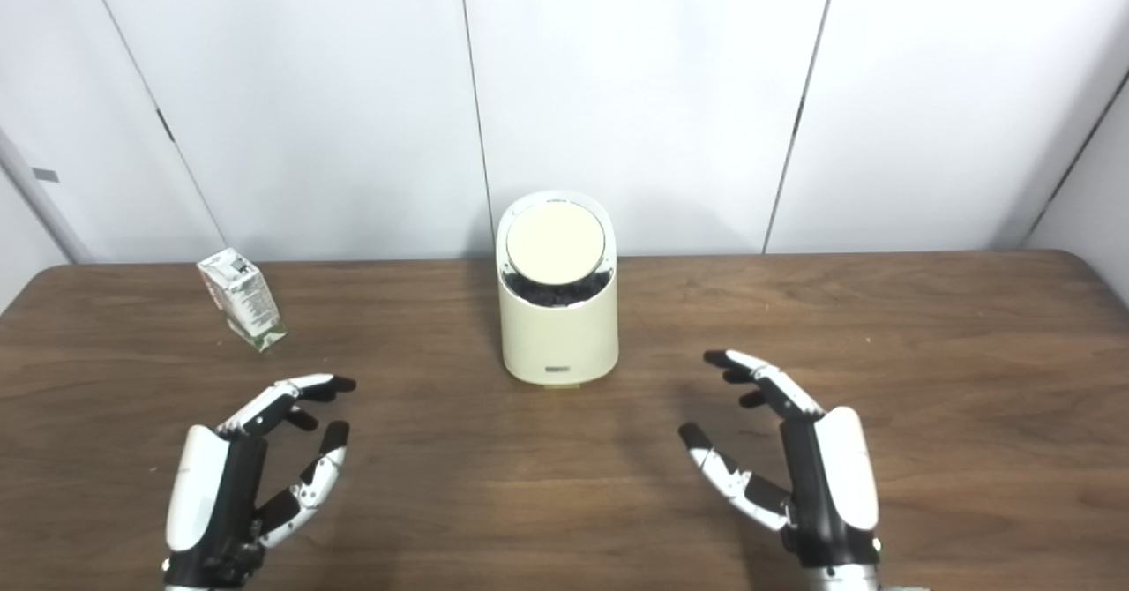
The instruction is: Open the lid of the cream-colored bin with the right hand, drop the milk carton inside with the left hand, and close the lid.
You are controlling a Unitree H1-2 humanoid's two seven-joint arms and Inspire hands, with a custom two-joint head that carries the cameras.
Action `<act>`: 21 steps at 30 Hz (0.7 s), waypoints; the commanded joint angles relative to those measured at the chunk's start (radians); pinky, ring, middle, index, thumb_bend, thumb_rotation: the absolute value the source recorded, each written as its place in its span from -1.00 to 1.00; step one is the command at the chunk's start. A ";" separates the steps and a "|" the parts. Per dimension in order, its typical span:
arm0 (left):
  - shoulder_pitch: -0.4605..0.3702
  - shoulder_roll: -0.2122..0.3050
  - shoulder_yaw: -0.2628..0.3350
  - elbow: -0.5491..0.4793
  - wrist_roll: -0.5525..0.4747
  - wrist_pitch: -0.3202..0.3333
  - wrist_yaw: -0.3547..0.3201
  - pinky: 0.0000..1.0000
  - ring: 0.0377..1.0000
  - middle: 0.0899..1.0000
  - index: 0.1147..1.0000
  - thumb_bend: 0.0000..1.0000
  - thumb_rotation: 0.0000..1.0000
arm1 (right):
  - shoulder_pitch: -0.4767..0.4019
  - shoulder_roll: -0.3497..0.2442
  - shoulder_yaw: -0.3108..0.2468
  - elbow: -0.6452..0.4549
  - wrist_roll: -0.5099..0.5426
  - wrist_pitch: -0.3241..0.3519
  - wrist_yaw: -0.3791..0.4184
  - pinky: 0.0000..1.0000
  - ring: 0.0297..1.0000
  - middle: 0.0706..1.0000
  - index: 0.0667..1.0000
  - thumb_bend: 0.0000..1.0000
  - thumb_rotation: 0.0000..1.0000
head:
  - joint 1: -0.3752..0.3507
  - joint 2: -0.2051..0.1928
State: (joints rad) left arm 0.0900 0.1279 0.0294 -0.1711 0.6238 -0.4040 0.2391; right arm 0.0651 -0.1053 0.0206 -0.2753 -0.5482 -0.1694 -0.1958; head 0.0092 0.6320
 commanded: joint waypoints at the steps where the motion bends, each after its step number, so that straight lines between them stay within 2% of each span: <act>1: -0.027 0.002 0.001 -0.009 0.001 -0.014 0.024 0.05 0.31 0.35 0.31 -0.58 -0.18 | -0.044 0.012 0.004 -0.125 0.048 0.100 0.084 0.32 0.54 0.57 0.57 -0.42 0.48 | -0.004 0.000; 2: -0.028 0.002 0.001 -0.006 0.000 -0.014 0.025 0.06 0.31 0.35 0.31 -0.58 -0.17 | -0.062 0.011 0.006 -0.166 0.077 0.162 0.128 0.40 0.59 0.63 0.63 -0.36 0.66 | -0.009 -0.004; 3: -0.030 0.001 0.000 -0.001 -0.001 -0.016 0.027 0.06 0.31 0.35 0.31 -0.58 -0.17 | -0.085 0.013 0.005 -0.202 0.114 0.218 0.167 0.47 0.65 0.68 0.68 -0.33 0.74 | -0.013 -0.007; 6: -0.033 0.001 -0.002 0.010 0.002 -0.024 0.033 0.07 0.32 0.35 0.31 -0.57 -0.16 | -0.179 0.007 -0.004 -0.262 0.207 0.336 0.240 0.61 0.78 0.82 0.79 -0.25 0.78 | -0.010 -0.011; 7: -0.033 0.000 -0.002 0.011 0.005 -0.023 0.035 0.07 0.32 0.35 0.31 -0.57 -0.15 | -0.224 0.000 -0.005 -0.276 0.211 0.378 0.261 0.60 0.79 0.84 0.81 -0.17 0.83 | -0.008 -0.012; 10: -0.031 -0.002 -0.004 0.009 0.005 -0.015 0.032 0.08 0.32 0.36 0.32 -0.58 -0.14 | -0.335 -0.015 0.002 -0.288 0.169 0.471 0.294 0.61 0.81 0.87 0.84 -0.09 0.80 | -0.007 -0.014; 13: -0.031 -0.004 -0.007 0.011 0.008 -0.013 0.033 0.09 0.33 0.37 0.33 -0.59 -0.14 | -0.425 -0.029 0.020 -0.251 0.128 0.504 0.301 0.60 0.81 0.86 0.83 -0.01 0.74 | -0.010 -0.018; 18: -0.033 -0.011 -0.011 0.021 0.003 -0.016 0.036 0.09 0.33 0.36 0.33 -0.58 -0.13 | -0.538 -0.039 0.063 -0.161 0.086 0.519 0.312 0.51 0.78 0.85 0.85 0.13 0.32 | -0.011 -0.027; 21: -0.034 -0.013 -0.014 0.026 -0.001 -0.015 0.036 0.11 0.34 0.37 0.34 -0.58 -0.13 | -0.579 -0.038 0.096 -0.115 0.052 0.520 0.317 0.52 0.78 0.90 0.87 0.19 0.24 | -0.011 -0.031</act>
State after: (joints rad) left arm 0.0796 0.1160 0.0186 -0.1391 0.6284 -0.4042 0.2532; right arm -0.4568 -0.1363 0.1110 -0.3839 -0.4781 0.3574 0.1212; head -0.0015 0.6013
